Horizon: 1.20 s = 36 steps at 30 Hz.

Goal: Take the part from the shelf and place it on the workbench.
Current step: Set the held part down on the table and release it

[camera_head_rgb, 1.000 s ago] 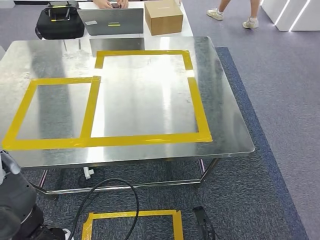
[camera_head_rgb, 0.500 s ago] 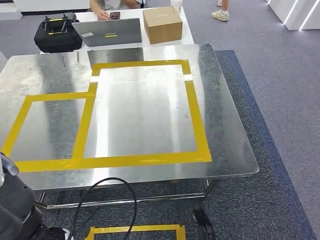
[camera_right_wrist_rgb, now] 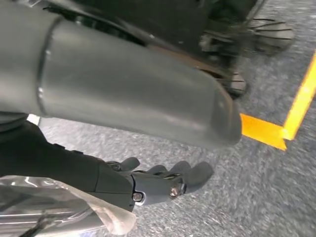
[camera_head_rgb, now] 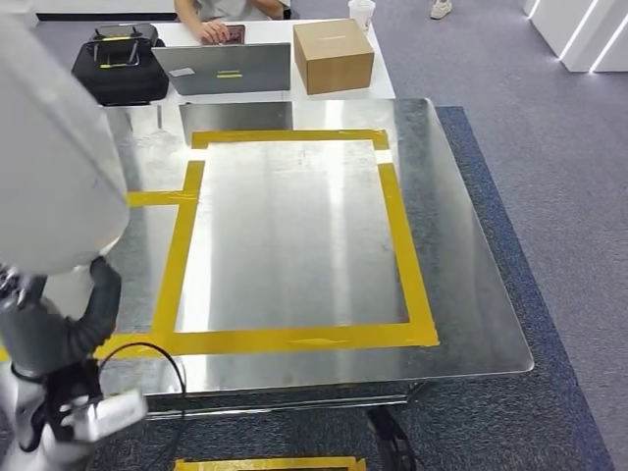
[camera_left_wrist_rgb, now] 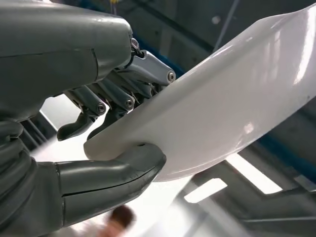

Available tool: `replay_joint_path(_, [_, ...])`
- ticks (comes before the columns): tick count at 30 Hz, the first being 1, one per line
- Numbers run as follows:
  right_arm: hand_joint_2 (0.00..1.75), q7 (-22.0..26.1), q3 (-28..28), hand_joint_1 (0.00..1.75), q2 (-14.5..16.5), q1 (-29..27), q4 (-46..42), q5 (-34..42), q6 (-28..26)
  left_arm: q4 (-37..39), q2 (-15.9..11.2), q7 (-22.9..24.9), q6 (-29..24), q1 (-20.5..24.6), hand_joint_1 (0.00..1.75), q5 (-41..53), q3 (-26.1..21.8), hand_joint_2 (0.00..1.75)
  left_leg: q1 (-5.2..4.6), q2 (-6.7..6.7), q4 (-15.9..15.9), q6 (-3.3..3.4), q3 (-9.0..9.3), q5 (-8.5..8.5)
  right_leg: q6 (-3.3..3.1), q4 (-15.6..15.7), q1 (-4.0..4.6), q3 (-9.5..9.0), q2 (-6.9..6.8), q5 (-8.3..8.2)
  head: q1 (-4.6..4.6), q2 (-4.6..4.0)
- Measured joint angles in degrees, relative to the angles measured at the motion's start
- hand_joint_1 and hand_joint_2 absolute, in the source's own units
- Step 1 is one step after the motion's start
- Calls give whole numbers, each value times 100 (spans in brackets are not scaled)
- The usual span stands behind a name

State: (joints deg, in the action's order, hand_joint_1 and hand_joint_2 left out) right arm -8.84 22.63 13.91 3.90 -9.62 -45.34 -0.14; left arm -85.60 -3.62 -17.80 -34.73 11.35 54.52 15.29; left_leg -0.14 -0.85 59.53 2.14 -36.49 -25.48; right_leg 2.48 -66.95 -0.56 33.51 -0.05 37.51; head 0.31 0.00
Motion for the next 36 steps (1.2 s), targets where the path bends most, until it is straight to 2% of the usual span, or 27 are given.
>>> replay_joint_path(1, [0, -78, -20, 0, -8, 44, -1, -26, 76, 431, -44, 157, -22, 277, 175, 130, -60, 175, 0, 0, 0, 11, 2, -8, 11, -374, -2, 252, 0, 105, 1, -1])
replay_joint_path(2, [0, -135, -39, 0, -16, 77, -4, -50, 133, 868, -90, 282, -18, 525, 175, 207, -125, 175, -1, 0, 1, 16, 5, -17, 16, -624, -3, 457, 0, 118, 1, -1])
replay_joint_path(3, [0, -172, -57, 0, -22, 101, -9, -69, 177, 1285, -135, 376, -1, 738, 175, 245, -190, 175, -2, 0, 1, 18, 13, -28, 14, -692, -2, 579, -1, 24, 1, -1])
replay_joint_path(4, [0, -198, -75, 0, -30, 116, -15, -91, 211, 1697, -185, 430, 45, 947, 175, 253, -259, 175, -3, -1, 2, 12, 28, -41, 5, -510, -2, 576, -1, -200, 1, -1])
replay_joint_path(5, [0, -213, -90, 0, -35, 124, -21, -115, 235, 2103, -232, 462, 119, 1146, 175, 235, -328, 175, -3, -2, 3, 2, 48, -56, -12, -158, -1, 478, -1, -484, 3, 0])
replay_joint_path(7, [0, -226, -111, 0, -45, 150, -29, -147, 269, 2854, -329, 503, 341, 1514, 175, 166, -479, 175, -15, -3, 7, -36, 68, -79, -65, 519, 10, 222, 4, -864, 4, 0])
replay_joint_path(8, [0, -226, -116, 0, -46, 162, -31, -152, 283, 3195, -383, 549, 489, 1662, 175, 128, -556, 175, -21, -2, 5, -62, 65, -78, -91, 686, 17, 150, 9, -923, 5, 0])
replay_joint_path(11, [0, -227, -123, 0, -49, 174, -32, -173, 323, 4093, -558, 825, 1038, 1996, 175, 94, -748, 175, -17, 10, -15, -147, 50, -73, -166, 787, 22, 106, 34, -944, 6, 0])
replay_joint_path(13, [0, -222, -123, 0, -50, 188, -33, -200, 334, 4546, -686, 1021, 1277, 2146, 175, 126, -828, 175, -5, 16, 151, -214, -24, -199, -233, 834, -3, 80, 42, -970, -6, 0])
replay_joint_path(16, [0, -214, -125, 0, -51, 205, -34, -233, 337, 5027, -812, 1168, 1403, 2271, 175, 152, -918, 175, 32, 18, 982, -294, -403, -603, -290, 852, -14, 47, 46, -965, -17, 0])
replay_joint_path(17, [0, -213, -125, 0, -51, 205, -34, -236, 338, 5099, -827, 1180, 1411, 2282, 175, 152, -932, 175, 40, 18, 1174, -305, -495, -680, -296, 852, -14, 42, 46, -962, -15, 0])
replay_joint_path(20, [0, -213, -125, 0, -51, 204, -34, -237, 338, 5132, -832, 1181, 1412, 2283, 175, 152, -939, 175, 43, 18, 1278, -311, -546, -717, -300, 852, -13, 40, 45, -960, -13, 0])
replay_joint_path(22, [0, -214, -125, 0, -52, 204, -34, -238, 338, 5202, -847, 1181, 1414, 2281, 175, 153, -945, 175, 50, 18, 1471, -322, -654, -752, -304, 850, -13, 37, 45, -953, -16, 0])
replay_joint_path(24, [0, -217, -125, 0, -53, 205, -34, -239, 335, 5420, -895, 1219, 1447, 2287, 175, 154, -1000, 175, 77, 20, 941, -332, -453, -337, -272, 838, -6, -16, 55, -899, -20, 0])
replay_joint_path(26, [0, -224, -125, 0, -54, 205, -36, -238, 330, 5623, -929, 1230, 1478, 2288, 175, 145, -1075, 175, 83, 21, 121, -296, -100, 59, -201, 831, 7, -47, 64, -847, -19, 0])
replay_joint_path(28, [0, -230, -125, 0, -54, 203, -37, -237, 330, 5689, -927, 1186, 1476, 2274, 175, 135, -1111, 175, 76, 17, -14, -235, -41, 18, -133, 840, 10, -30, 60, -832, -9, 0])
replay_joint_path(30, [0, -229, -125, 0, -54, 207, -40, -236, 330, 5720, -913, 1171, 1460, 2266, 175, 181, -1123, 175, 95, 16, -43, -172, -20, 21, -80, 710, 5, 42, 51, -719, 8, 0])
replay_joint_path(31, [0, -228, -124, 0, -54, 210, -42, -236, 329, 5730, -897, 1182, 1449, 2266, 175, 224, -1124, 175, 106, 18, -58, -143, -8, 21, -60, 481, 4, 155, 48, -586, 18, 0])
replay_joint_path(33, [0, -209, -122, 0, -55, 202, -43, -234, 307, 5743, -826, 1244, 1432, 2251, 175, 304, -1122, 175, 102, 21, -60, -110, -3, 12, -42, -255, 2, 519, 43, -266, 32, 0])
replay_joint_path(34, [0, -181, -122, 0, -55, 188, -43, -229, 278, 5747, -780, 1292, 1428, 2230, 131, 332, -1121, 175, 97, 20, -59, -104, -1, 8, -36, -590, 1, 698, 43, -170, 34, 0])
replay_joint_path(35, [0, -142, -121, 0, -56, 169, -43, -221, 243, 5751, -732, 1335, 1422, 2201, 87, 352, -1120, 175, 92, 19, -59, -98, 4, 5, -35, -763, 1, 808, 43, -171, 36, 0])
replay_joint_path(36, [0, -94, -121, 0, -56, 145, -43, -212, 204, 5752, -687, 1365, 1411, 2166, 44, 376, -1119, 175, 88, 16, -58, -95, 13, 1, -41, -719, 2, 814, 42, -282, 40, 0])
